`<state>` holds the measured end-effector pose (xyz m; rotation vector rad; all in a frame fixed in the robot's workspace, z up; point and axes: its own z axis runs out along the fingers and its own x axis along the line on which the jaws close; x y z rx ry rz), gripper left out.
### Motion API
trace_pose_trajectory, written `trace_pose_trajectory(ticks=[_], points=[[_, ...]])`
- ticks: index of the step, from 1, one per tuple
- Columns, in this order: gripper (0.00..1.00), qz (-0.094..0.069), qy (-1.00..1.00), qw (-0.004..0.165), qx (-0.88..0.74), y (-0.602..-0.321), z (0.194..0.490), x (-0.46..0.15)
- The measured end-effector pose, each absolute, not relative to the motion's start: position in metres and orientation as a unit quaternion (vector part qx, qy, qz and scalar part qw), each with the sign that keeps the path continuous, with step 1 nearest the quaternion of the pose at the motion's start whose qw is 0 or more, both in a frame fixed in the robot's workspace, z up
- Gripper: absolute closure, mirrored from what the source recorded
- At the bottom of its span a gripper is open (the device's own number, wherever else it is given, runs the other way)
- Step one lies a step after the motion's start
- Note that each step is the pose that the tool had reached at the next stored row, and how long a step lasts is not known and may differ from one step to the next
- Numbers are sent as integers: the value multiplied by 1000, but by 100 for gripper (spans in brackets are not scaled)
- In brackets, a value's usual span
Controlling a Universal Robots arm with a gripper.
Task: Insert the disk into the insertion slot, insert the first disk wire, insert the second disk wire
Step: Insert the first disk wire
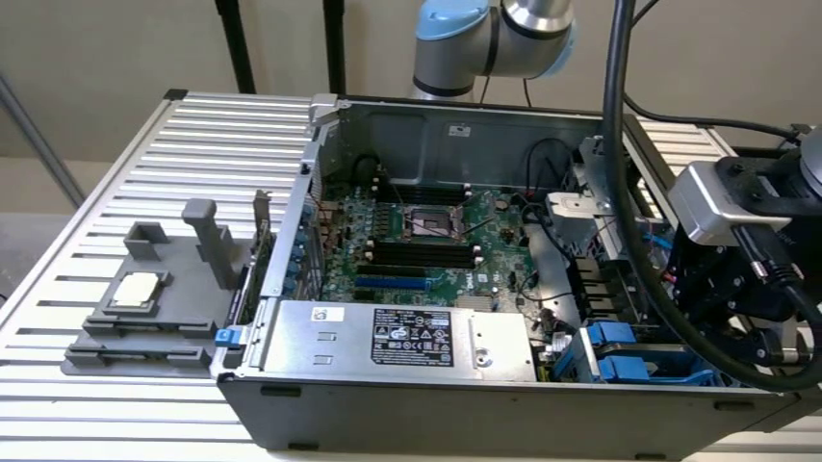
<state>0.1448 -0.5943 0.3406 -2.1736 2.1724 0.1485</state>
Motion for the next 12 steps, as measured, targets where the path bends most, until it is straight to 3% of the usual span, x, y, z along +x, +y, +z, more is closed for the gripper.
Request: trace_pose_trajectory(ticks=[12], points=[[83, 48, 708, 33, -704, -593, 338, 146]])
